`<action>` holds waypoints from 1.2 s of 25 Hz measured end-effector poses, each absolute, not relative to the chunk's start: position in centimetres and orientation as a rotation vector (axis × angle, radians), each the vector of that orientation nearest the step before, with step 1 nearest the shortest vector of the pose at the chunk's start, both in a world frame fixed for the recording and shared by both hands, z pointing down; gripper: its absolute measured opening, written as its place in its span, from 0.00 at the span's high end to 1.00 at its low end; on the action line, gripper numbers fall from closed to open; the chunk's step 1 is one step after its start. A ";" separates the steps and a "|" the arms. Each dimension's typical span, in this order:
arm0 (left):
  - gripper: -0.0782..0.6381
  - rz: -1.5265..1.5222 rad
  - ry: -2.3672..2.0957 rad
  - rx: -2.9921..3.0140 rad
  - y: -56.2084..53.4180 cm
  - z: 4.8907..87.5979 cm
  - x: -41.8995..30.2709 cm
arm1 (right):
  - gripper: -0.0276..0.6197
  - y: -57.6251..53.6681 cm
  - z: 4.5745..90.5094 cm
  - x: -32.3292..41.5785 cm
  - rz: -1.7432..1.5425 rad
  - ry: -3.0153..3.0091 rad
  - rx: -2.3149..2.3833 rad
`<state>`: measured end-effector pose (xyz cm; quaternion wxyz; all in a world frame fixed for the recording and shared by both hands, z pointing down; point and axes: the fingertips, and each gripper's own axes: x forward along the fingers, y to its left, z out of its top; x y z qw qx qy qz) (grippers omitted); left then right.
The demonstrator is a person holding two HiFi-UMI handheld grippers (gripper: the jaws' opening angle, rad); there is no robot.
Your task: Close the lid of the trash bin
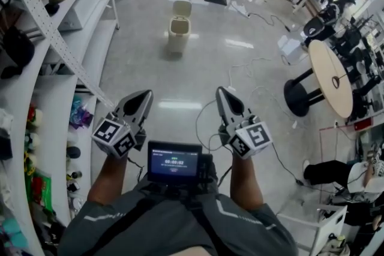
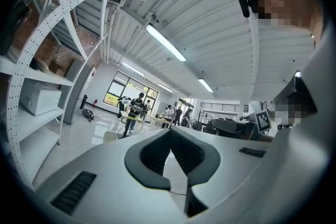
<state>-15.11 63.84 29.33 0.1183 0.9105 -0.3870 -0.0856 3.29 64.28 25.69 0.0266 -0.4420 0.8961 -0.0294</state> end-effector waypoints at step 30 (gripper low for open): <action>0.89 -0.152 -1.362 2.616 40.6 26.2 -4.1 | 0.96 40.8 24.7 14.6 -0.056 2.724 -1.143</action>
